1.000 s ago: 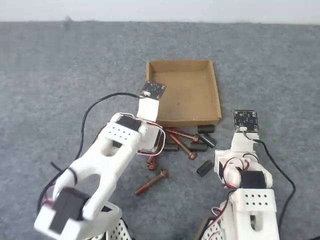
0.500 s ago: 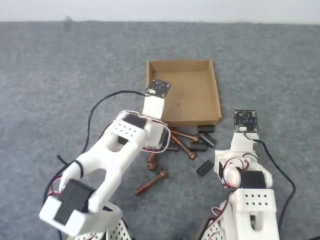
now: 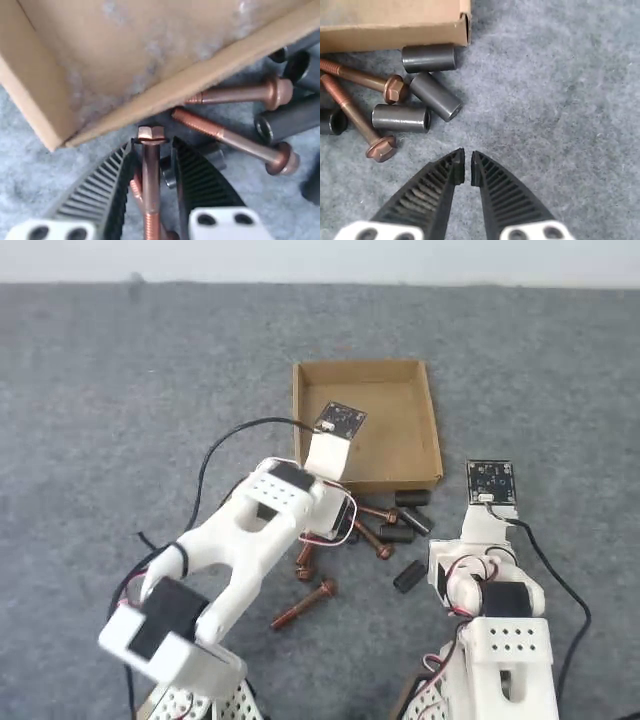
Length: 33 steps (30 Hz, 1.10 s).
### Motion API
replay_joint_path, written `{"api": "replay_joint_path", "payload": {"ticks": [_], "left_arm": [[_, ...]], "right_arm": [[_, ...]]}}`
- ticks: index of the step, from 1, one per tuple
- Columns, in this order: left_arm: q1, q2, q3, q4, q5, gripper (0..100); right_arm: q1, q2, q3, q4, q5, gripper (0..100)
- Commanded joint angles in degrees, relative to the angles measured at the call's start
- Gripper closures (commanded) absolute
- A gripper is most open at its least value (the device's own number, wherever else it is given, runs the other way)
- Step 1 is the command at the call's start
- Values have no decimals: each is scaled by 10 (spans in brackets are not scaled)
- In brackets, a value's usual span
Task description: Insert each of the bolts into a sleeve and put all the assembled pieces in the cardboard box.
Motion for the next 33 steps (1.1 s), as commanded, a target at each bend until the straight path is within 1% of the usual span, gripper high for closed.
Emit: {"api": "replay_joint_path", "payload": {"ticks": [1,7,12,17,21,24,28,30,33], "left_arm": [[-2,40,-65,51,2,884],[-2,115,-137,105,0,888],[-2,119,-134,110,-2,897],[-2,118,-131,110,-13,991],[-3,118,-131,123,-44,988],[-27,117,-128,127,-47,988],[-75,62,-104,126,-47,988],[-89,6,-73,121,-47,988],[-105,-84,-10,93,-47,988]], "right_arm": [[6,5,-11,-12,8,982],[6,5,-11,-11,9,982],[6,5,-11,-11,9,982],[6,5,-11,-11,9,982],[8,5,-11,-11,9,982],[8,5,-11,-11,9,982],[7,5,-11,-11,9,981],[7,5,-11,-11,9,981],[7,5,-11,-11,22,981]]}}
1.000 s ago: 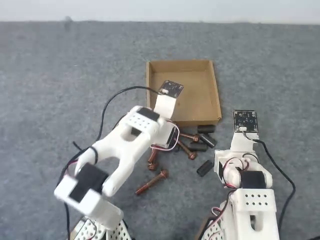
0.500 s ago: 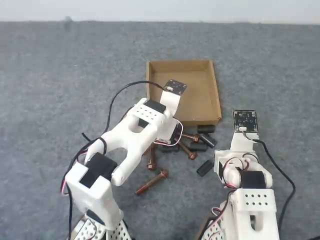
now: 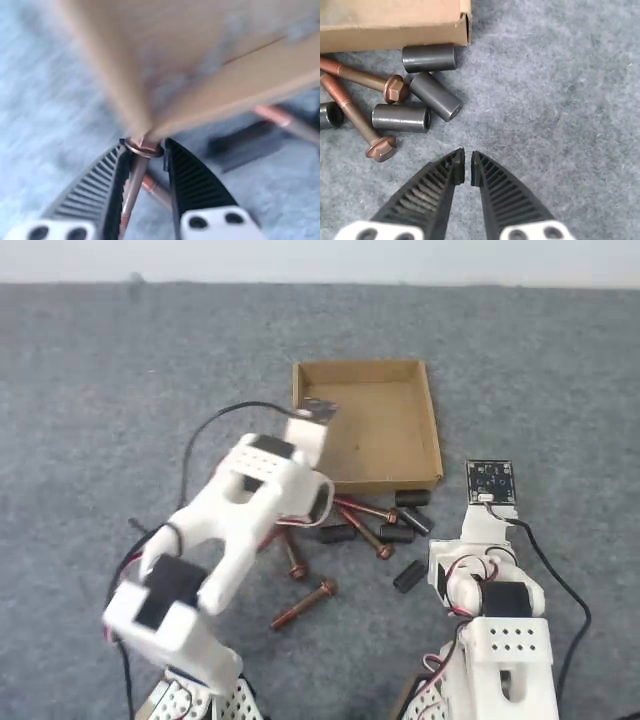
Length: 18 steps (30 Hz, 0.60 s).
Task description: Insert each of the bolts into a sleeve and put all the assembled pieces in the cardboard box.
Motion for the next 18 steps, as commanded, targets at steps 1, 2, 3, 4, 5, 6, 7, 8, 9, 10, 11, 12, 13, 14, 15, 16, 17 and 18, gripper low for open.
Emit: {"api": "replay_joint_path", "payload": {"ticks": [1,2,3,4,5,6,7,8,9,10,11,12,13,14,15,16,17,18], "left_arm": [[-21,-132,59,-28,-8,987],[-27,-156,77,-34,-8,987],[-34,-177,92,-37,-8,986],[-42,-194,102,-37,-8,985],[-54,-207,109,-37,-8,985],[-66,-212,110,-37,-7,985],[-80,-213,109,-37,-7,985],[-95,-210,109,-40,-5,985],[-110,-206,109,-54,-4,985],[-125,-199,109,-67,-4,985],[-139,-190,109,-77,-4,985],[-152,-181,109,-90,-3,985],[-163,-171,109,-101,4,985],[-172,-161,109,-113,19,985],[-180,-152,109,-124,40,986],[-186,-144,109,-135,62,986],[-191,-137,109,-148,83,986],[-194,-131,109,-160,99,986]], "right_arm": [[7,5,-10,-11,28,981],[7,5,-10,-11,33,981],[7,5,-10,-11,33,981],[7,5,-10,-11,34,981],[7,5,-10,-11,34,981],[7,5,-10,-11,35,981],[7,5,-10,-11,35,981],[7,5,-10,-11,35,981],[7,5,-10,-11,35,981],[7,5,-10,-11,35,981],[7,5,-10,-11,35,981],[7,5,-10,-11,35,981],[8,5,-10,-11,35,981],[9,5,-10,-11,35,981],[9,5,-10,-11,35,981],[10,5,-10,-11,35,981],[10,5,-10,-11,35,981],[10,5,-10,-11,35,981]]}}
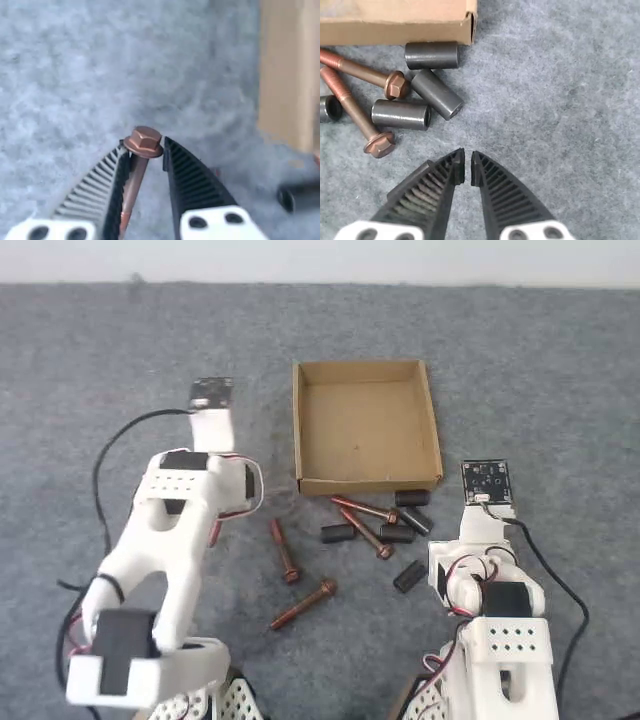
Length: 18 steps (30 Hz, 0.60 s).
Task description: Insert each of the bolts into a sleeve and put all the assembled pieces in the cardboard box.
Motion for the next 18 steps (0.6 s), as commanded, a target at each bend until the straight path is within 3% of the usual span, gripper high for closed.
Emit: {"api": "replay_joint_path", "payload": {"ticks": [1,12,18], "left_arm": [[-16,6,-7,-52,62,986],[-17,29,-7,-80,69,981],[-18,29,-22,-30,45,852]], "right_arm": [[10,5,-10,-11,9,981],[11,5,-4,-12,10,981],[11,5,-4,-12,10,981]]}}
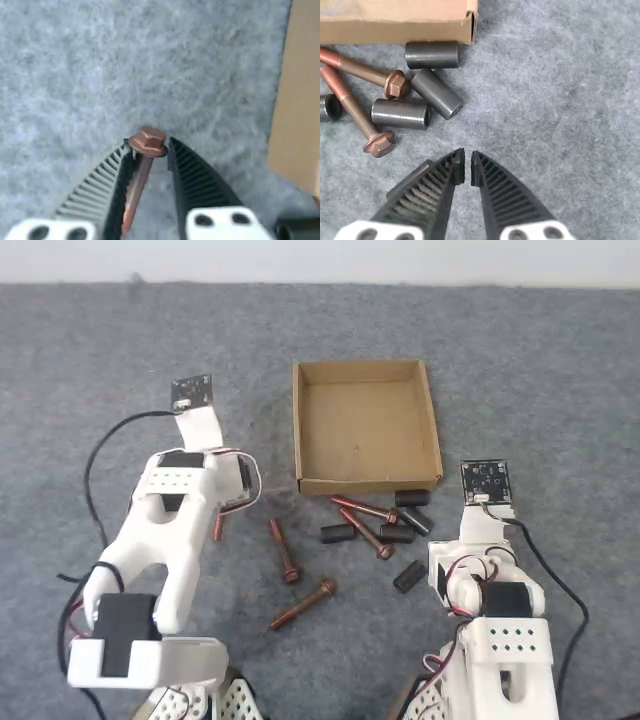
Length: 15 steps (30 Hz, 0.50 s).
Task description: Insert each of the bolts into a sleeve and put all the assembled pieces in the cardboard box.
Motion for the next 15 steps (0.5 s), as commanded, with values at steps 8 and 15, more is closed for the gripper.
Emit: {"api": "replay_joint_path", "payload": {"ticks": [8,15], "left_arm": [[-4,-2,-21,13,-8,849],[-3,-4,-7,-17,-10,849]], "right_arm": [[11,7,-6,-6,12,979],[6,11,-62,51,48,978]]}}
